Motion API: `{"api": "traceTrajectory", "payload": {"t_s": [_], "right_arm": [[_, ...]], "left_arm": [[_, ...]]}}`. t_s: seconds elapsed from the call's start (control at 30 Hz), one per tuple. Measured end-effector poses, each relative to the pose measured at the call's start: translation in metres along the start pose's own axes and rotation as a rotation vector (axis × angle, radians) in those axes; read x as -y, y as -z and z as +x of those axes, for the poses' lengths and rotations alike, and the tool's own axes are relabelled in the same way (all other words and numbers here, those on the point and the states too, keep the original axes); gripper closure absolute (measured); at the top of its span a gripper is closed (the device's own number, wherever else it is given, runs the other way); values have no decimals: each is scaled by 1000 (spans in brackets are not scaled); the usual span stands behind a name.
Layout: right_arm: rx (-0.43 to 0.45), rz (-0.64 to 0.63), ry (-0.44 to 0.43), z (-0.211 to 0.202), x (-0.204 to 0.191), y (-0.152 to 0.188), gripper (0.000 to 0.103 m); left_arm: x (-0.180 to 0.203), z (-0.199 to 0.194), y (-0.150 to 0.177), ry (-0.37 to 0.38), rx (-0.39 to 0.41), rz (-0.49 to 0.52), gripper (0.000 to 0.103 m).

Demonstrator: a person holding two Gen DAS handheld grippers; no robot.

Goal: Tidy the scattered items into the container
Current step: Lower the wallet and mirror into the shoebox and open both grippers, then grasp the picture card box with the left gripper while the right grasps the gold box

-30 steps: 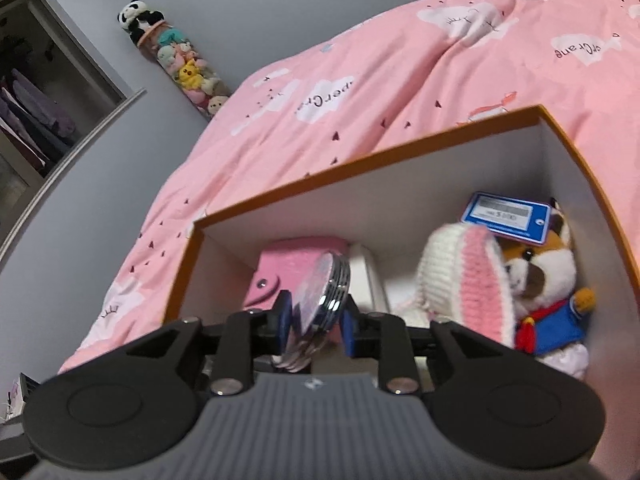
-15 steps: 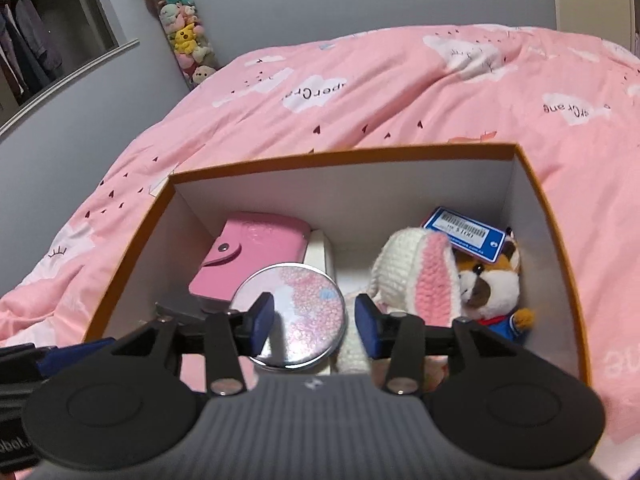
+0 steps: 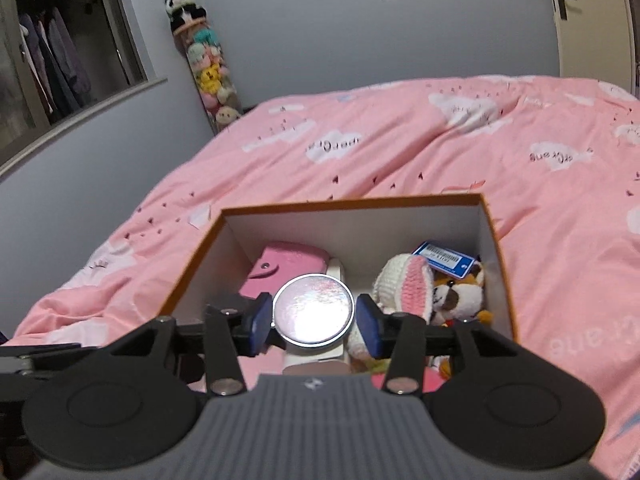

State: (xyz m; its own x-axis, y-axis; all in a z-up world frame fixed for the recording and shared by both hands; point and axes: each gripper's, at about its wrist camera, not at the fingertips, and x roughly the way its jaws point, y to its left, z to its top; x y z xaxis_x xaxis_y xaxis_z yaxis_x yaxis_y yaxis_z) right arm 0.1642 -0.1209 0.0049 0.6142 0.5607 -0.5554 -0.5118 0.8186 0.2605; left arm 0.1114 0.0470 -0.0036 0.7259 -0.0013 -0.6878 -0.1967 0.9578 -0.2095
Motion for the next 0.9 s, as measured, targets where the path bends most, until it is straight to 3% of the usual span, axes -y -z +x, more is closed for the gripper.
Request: {"api": "traceTrajectory", "payload": {"t_s": [0.3,0.57,0.9], "right_arm": [[38,-34,-1,-53,-11,21,54],[-47,-58,69,-68,-4,58,54],[-156,-67,188,-57,25,91,55]], "left_arm": [[9,-23,10,16,6,22,49],[14,-24,34,25,-57,60,49],[19,-2,61,37,-171,107,49]]}}
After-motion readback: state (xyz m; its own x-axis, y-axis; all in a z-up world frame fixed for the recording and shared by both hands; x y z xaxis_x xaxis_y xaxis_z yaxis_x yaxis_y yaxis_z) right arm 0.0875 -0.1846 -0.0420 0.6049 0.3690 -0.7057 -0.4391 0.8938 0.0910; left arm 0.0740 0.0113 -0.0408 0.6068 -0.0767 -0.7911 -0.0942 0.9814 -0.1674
